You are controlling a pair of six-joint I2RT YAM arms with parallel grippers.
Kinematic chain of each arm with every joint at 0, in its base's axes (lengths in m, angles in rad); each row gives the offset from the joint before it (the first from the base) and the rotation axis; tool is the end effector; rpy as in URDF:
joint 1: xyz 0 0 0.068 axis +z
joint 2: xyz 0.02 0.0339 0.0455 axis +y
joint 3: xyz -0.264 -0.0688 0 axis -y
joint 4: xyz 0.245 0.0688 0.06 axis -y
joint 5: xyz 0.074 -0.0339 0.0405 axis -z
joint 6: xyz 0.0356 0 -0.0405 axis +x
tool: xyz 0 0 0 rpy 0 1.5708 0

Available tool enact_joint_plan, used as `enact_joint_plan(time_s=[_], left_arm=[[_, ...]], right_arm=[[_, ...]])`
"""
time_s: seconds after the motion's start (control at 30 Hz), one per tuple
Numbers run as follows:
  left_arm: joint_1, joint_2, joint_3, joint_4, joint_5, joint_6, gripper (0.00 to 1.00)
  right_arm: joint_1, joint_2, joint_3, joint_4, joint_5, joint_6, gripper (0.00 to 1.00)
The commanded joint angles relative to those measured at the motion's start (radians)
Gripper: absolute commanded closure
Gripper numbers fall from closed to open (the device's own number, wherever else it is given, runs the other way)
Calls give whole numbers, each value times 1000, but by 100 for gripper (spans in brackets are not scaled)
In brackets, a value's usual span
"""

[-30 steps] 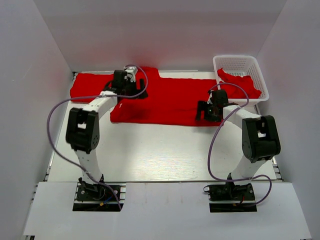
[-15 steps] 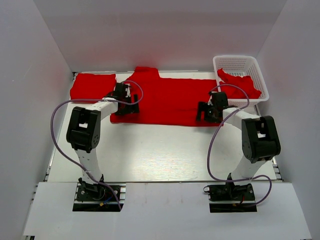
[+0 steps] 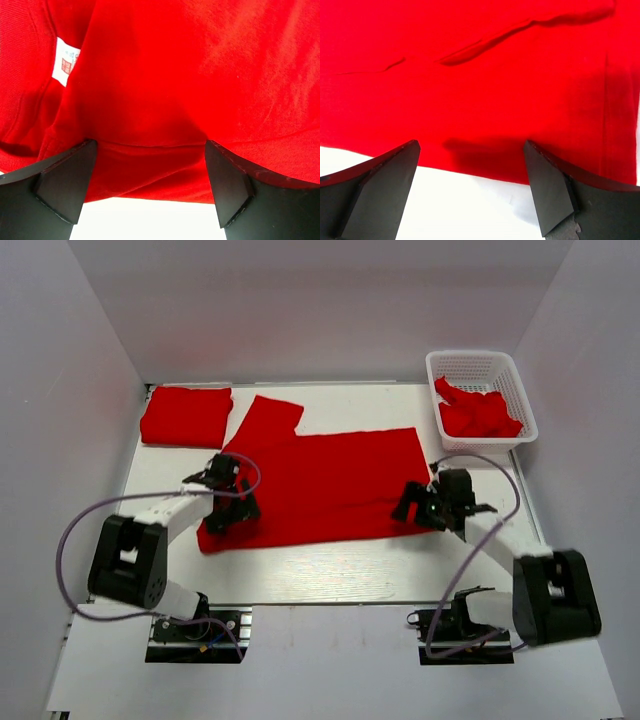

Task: Fold and stack the t-shirts
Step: Grap the side of the flattened tshirt furthest away from the robot with both arms

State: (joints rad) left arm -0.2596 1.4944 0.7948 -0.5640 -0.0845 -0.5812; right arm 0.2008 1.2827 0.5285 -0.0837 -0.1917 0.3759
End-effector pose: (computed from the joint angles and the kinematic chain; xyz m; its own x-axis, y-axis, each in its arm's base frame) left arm 0.2511 -0.0636 0.1605 -0.8969 -0.3278 -0.2969 -0.3126 0.9447 -0.0988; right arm 0.2314 0.0540 0.1616 -0.7952 0.2059 -0.5703 -0.0309 0.9256 0.3773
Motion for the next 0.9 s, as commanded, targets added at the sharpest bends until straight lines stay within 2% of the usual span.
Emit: enact_joint_plan(time_s=[0.0,0.1,0.13,0.17,0.27,0.33,0.47,0.6,0.7,0.73,0.77,0.83,0.87], left_arm=[[-9,-101,-137,-299,64,-117,0],[-9,-222,-155,-356,166,-118,0],[-9,-299,-135,-381,166,-118,0],[-9,-330,-118,-437,143,-134,0],[-9,-413,-16,-461,104,-120,0],[-9,-413,82,-451,118,-68,0],[-9,-376,246,-343,40,-20,0],[-9,-232,374,-211,3,76,0],[16,-30,518,-160,-30,142,0],[16,31,568,-160,-97,159,0],[16,159,684,-187,-130,170,0],[25,281,794,-229,-187,170,0],[25,396,910,-240,-187,187,0]], right_arm=[[12,-100,-125,-252,-84,43,9],[22,-227,-144,-338,-94,37,9],[25,-247,-142,-368,-92,35,9],[31,-285,-140,-375,-110,37,9],[32,-347,-89,-410,-120,20,9],[32,-353,-7,-433,-108,2,9],[28,-321,143,-439,-27,-41,9],[28,-232,290,-377,72,-52,9],[26,-180,372,-308,122,-48,9],[28,-151,399,-283,132,-51,9],[26,-111,413,-265,144,-52,9],[25,-32,482,-252,169,-61,9],[28,-5,504,-249,167,-68,9]])
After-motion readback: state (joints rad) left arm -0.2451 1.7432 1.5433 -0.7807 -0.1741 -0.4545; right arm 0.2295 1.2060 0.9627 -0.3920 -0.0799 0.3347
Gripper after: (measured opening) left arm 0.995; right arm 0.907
